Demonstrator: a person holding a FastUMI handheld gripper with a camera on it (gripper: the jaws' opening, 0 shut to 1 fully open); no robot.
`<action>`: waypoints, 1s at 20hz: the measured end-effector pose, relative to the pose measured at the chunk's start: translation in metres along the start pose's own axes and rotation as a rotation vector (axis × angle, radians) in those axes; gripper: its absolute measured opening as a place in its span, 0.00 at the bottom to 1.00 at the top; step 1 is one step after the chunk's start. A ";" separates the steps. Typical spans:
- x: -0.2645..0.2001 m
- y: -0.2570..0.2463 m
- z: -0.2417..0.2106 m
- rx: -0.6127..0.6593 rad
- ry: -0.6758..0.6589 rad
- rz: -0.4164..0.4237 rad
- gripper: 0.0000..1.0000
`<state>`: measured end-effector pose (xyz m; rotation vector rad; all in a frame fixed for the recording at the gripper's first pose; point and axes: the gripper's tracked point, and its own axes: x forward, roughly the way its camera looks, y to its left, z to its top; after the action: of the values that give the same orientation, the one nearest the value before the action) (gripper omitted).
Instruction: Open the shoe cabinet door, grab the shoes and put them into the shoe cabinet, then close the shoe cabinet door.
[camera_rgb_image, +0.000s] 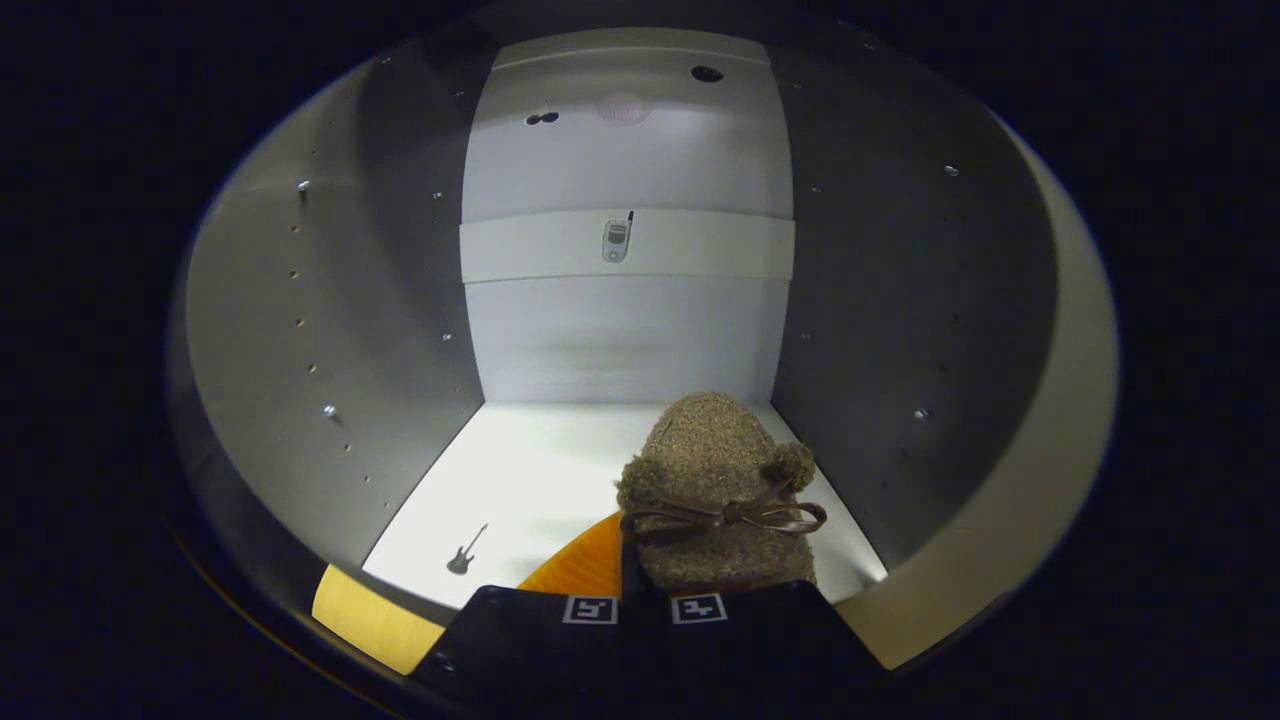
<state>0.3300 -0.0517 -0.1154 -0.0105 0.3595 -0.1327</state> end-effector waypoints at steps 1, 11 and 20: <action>0.013 -0.001 0.006 -0.008 -0.001 0.003 0.05; 0.094 -0.009 0.015 -0.017 0.078 -0.053 0.05; 0.064 -0.009 0.003 -0.054 0.119 -0.078 0.63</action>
<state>0.3890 -0.0692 -0.1341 -0.0706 0.4815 -0.2014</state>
